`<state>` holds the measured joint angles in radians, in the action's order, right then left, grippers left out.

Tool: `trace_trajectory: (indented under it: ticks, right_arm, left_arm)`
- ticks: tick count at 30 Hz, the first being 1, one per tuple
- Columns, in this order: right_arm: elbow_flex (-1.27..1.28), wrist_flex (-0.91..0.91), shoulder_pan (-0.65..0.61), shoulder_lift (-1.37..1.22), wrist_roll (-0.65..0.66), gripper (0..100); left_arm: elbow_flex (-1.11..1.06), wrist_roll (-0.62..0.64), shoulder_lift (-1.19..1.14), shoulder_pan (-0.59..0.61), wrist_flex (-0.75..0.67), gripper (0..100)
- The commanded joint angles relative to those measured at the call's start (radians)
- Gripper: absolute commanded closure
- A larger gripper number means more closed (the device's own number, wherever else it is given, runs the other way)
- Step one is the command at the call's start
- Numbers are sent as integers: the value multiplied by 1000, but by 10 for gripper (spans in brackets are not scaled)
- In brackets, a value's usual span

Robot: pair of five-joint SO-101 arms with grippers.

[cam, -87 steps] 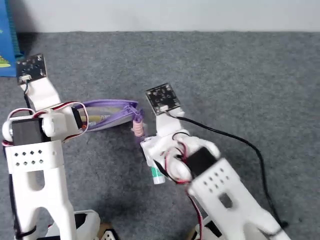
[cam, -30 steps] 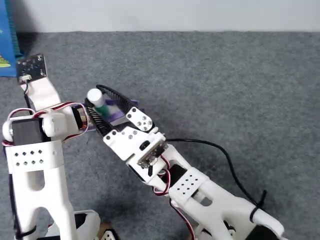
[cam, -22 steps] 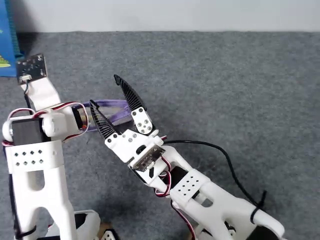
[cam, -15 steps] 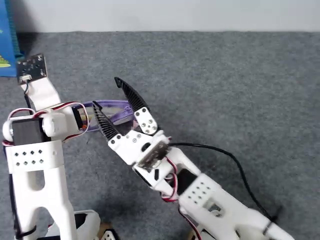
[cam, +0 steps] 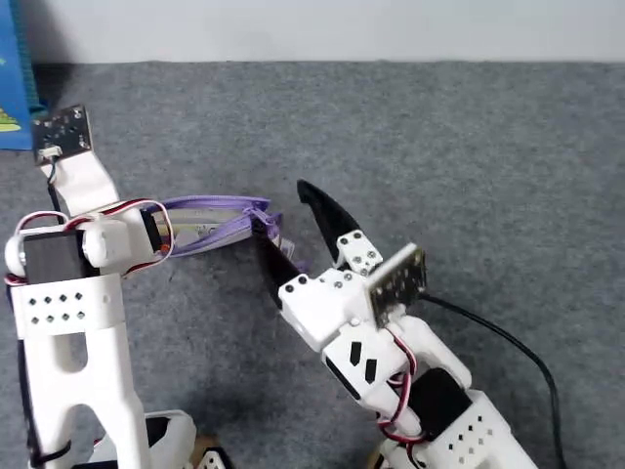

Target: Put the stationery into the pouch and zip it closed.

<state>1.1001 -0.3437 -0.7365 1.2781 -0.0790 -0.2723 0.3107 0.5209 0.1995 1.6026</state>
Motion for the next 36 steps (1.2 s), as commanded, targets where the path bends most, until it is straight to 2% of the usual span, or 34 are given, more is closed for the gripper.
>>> trace_trajectory:
  ticks: [1,8,14,16,20,21,23,27,36]
  right_arm:
    - [-17,-99,12,-21,-58,786]
    - [-17,-119,12,-180,-124,786]
    - [-17,15,18,-326,-150,793]
    - [-17,54,19,-357,-150,833]
    - [-17,104,65,-374,-150,987]
    - [-17,107,82,-374,-150,995]
    - [-17,97,108,-374,-149,972]
    - [-17,22,134,-361,-126,990]
    - [-12,-160,104,-197,-104,989]
  left_arm:
    - [-7,-6,0,6,-28,989]
    - [-8,-6,0,9,-28,989]
    - [-8,-6,0,8,-26,989]
    - [-8,-6,0,8,-23,989]
    - [-8,-6,0,9,-23,989]
    - [-8,-6,0,9,-23,989]
    - [-8,-6,0,9,-25,989]
    - [-8,-6,-2,11,-28,989]
    - [-8,-6,-2,9,-28,989]
